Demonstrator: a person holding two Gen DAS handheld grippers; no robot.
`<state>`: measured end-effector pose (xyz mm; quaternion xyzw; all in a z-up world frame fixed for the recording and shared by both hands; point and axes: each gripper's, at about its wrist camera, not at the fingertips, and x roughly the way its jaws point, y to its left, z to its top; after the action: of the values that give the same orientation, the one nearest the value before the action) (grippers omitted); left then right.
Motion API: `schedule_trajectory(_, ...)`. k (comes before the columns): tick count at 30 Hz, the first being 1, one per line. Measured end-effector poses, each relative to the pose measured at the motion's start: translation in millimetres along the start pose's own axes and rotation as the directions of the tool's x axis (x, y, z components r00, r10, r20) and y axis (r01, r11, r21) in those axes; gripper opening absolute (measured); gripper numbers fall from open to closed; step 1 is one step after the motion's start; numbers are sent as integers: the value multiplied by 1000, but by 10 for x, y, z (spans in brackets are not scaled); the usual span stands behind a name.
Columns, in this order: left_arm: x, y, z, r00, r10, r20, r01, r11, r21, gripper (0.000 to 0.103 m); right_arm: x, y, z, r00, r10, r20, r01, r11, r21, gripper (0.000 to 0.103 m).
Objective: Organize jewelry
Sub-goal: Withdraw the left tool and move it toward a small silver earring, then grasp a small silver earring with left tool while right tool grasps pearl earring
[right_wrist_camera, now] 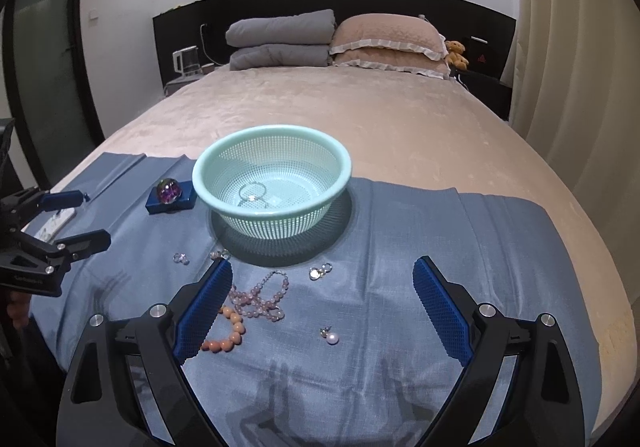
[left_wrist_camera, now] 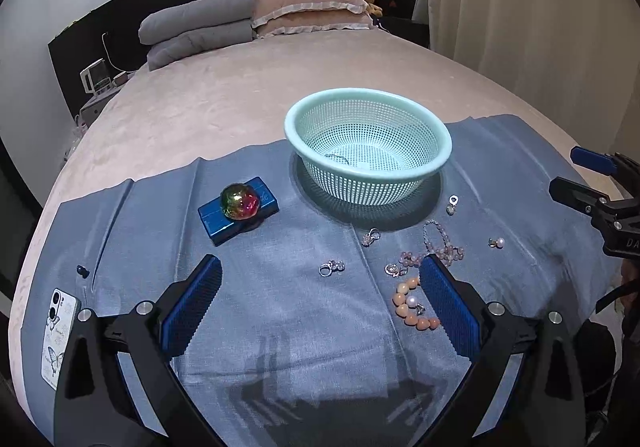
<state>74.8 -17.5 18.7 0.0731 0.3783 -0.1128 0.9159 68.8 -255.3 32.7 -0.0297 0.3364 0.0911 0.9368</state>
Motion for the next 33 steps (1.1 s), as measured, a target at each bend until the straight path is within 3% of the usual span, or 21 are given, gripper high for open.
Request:
schedule_trajectory(18, 576, 38, -172, 995, -45, -87, 43, 999, -25, 97, 510, -32, -353, 993, 13, -121, -12, 1000, 9, 87)
schedule_trajectory(23, 719, 8, -221, 996, -19, -86, 21, 999, 25, 96, 686, -32, -473, 989, 16, -146, -13, 1000, 23, 86)
schedule_trajectory(27, 887, 18, -241, 989, -74, -125, 74, 997, -5, 87, 823, -28, -551, 986, 28, -164, -24, 999, 28, 86)
schedule_trajectory(30, 1013, -18, -269, 987, -60, -150, 64, 998, 24, 76, 881, -20, -611, 987, 21, -161, -17, 1000, 21, 86)
schedule_trajectory(33, 1091, -44, -287, 984, -70, -163, 75, 997, 29, 71, 952, -47, -655, 985, 23, -171, -19, 999, 28, 85)
